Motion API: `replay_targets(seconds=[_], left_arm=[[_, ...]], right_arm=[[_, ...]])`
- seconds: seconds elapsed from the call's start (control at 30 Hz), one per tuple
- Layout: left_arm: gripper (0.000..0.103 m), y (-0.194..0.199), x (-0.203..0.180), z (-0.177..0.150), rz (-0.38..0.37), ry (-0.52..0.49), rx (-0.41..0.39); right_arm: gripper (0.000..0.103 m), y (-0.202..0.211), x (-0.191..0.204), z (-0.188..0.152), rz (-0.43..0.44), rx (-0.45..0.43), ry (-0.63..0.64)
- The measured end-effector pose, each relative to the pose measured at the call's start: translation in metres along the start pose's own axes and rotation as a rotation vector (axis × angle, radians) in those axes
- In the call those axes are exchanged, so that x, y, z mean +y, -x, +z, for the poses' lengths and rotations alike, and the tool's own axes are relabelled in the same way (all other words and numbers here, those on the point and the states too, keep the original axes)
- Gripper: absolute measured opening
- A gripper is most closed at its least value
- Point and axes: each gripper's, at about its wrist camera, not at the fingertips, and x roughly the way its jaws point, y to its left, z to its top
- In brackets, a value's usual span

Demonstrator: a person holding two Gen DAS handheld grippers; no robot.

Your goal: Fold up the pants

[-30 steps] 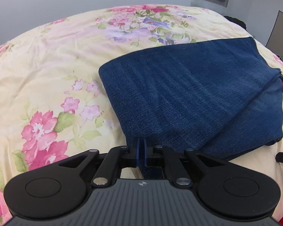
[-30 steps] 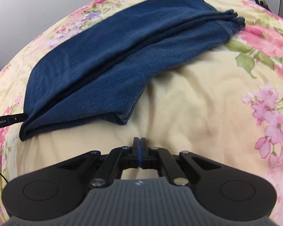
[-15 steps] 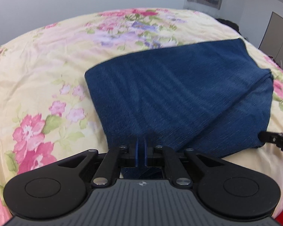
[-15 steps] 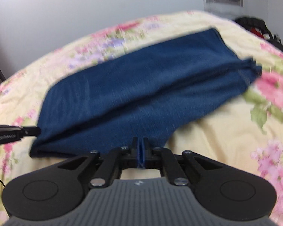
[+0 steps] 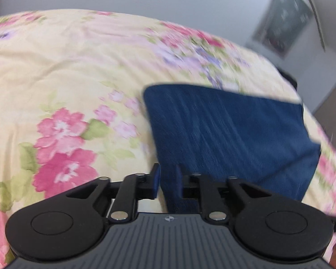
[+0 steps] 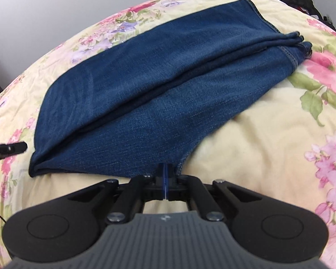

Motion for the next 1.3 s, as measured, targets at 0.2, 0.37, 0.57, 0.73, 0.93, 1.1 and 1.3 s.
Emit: replay_targets(seconds=[0.2, 0.37, 0.57, 0.73, 0.93, 1.1, 1.3], left_arm=[[0.052, -0.015, 0.027, 0.026, -0.079, 0.177, -0.016], [0.061, -0.046, 0.025, 0.035, -0.090, 0.205, -0.017], [0.062, -0.076, 0.034, 0.034, -0.155, 0.253, 0.002], [0.062, -0.094, 0.043, 0.035, -0.189, 0.290, 0.005], [0.041, -0.105, 0.047, 0.044, -0.225, 0.301, 0.022], [0.030, -0.105, 0.043, 0.043, -0.209, 0.281, 0.002], [0.025, -0.106, 0.050, 0.042, -0.225, 0.301, 0.005]], right_arm=[[0.012, 0.024, -0.005, 0.024, 0.013, -0.059, 0.092], [0.017, 0.029, -0.014, 0.055, 0.010, -0.126, 0.173], [0.018, 0.007, -0.029, 0.091, 0.018, -0.149, 0.268], [0.017, -0.025, -0.029, 0.126, 0.004, -0.161, 0.351], [0.007, -0.081, -0.003, 0.171, 0.034, -0.169, 0.425], [0.000, -0.128, 0.013, 0.200, 0.037, -0.176, 0.467], [0.000, -0.168, 0.015, 0.211, 0.024, -0.141, 0.464]])
